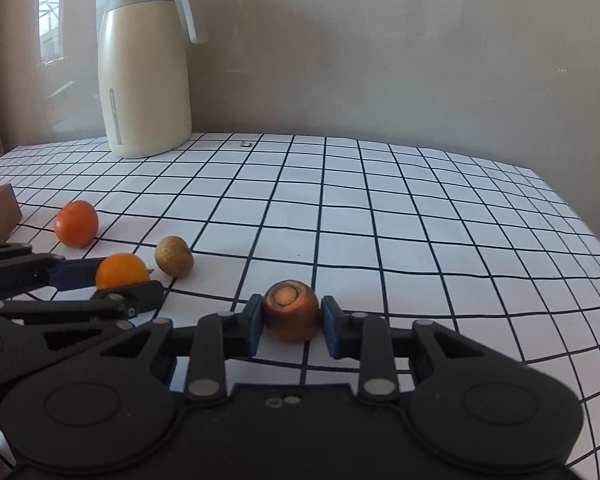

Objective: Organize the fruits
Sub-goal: 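Grasp an orange with the left tool while the right tool grasps a carrot end, then carry the orange and carrot end over the brown box with both tools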

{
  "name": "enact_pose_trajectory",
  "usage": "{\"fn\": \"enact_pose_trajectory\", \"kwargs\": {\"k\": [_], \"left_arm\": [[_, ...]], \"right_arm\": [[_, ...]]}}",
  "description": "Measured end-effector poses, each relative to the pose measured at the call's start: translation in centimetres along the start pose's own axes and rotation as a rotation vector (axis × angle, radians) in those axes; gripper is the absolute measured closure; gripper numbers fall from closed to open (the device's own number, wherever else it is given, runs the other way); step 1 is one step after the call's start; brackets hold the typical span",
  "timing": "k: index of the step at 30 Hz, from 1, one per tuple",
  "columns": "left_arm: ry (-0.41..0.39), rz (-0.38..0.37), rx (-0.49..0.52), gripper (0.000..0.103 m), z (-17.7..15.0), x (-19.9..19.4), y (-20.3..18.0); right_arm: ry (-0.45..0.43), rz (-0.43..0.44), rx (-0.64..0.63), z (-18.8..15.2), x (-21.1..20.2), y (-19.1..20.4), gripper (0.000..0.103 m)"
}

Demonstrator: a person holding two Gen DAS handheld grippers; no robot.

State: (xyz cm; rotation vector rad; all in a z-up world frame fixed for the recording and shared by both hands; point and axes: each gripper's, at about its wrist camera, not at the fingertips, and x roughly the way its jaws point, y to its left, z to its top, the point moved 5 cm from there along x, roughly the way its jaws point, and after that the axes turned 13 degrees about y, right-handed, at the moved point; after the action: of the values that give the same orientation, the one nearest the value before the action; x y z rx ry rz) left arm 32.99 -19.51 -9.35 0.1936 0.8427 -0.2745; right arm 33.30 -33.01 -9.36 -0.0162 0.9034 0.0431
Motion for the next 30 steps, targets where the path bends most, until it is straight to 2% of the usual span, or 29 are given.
{"fn": "enact_pose_trajectory", "kwargs": {"k": [8, 17, 30], "left_arm": [[-0.051, 0.003, -0.001, 0.067, -0.5, -1.3, 0.2], [-0.108, -0.007, 0.013, 0.067, -1.1, -5.3, 0.2], [-0.145, 0.028, -0.003, 0.067, -4.8, -10.8, 1.8]], "right_arm": [[-0.032, -0.03, -0.002, -0.4, -1.1, -0.5, 0.081], [-0.087, -0.034, -0.014, -0.6, -4.0, 0.2, 0.081], [-0.125, -0.017, -0.043, -3.1, -8.7, 2.8, 0.081]]}}
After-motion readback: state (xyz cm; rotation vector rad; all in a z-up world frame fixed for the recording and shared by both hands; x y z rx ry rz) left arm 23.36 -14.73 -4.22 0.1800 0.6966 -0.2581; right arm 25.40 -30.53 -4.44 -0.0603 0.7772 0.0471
